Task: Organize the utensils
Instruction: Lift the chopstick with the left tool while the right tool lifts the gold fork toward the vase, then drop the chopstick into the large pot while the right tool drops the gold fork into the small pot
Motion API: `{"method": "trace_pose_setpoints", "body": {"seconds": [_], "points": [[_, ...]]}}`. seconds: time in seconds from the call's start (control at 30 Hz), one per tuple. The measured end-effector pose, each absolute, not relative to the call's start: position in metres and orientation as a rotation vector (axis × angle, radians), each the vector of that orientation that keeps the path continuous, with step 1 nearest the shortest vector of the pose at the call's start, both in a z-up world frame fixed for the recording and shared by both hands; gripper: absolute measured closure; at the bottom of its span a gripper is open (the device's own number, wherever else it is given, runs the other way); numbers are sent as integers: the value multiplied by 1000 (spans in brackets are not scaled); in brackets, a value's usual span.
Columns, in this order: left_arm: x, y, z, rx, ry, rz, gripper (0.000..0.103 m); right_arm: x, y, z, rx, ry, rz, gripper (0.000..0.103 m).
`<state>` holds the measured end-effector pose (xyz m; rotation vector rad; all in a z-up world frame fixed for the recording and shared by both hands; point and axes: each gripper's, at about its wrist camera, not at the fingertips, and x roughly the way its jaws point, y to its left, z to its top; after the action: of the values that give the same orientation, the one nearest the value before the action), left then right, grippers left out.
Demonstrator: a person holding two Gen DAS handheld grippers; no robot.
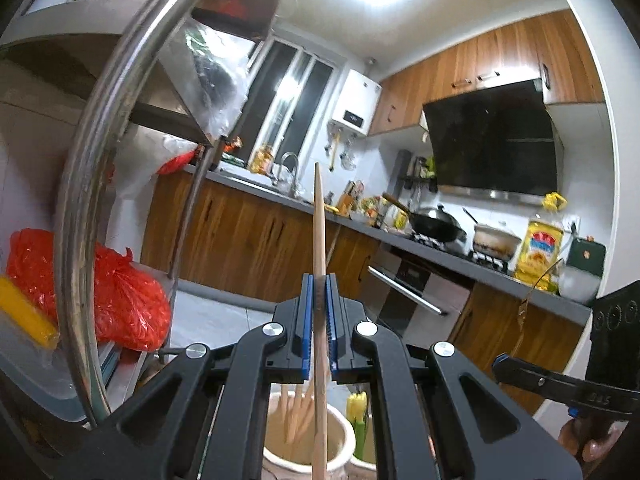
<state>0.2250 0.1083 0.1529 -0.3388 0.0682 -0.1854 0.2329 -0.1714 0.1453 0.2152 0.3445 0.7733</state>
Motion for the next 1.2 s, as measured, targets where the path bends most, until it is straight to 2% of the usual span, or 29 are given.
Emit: {"method": "trace_pose_setpoints", "body": {"seconds": [0.3,0.43,0.63,1.2], "points": [[227,111,148,-362,-33,-116,97,241,-174,146,255,267,681,96],[237,110,140,-370,-26,-103,97,246,-174,143,253,265,650,96],[250,100,125,-334,35,-106,97,254,-167,134,212,280,613,96],[253,68,97,-184,224,-65,97,278,-128,80,53,471,587,96]]}}
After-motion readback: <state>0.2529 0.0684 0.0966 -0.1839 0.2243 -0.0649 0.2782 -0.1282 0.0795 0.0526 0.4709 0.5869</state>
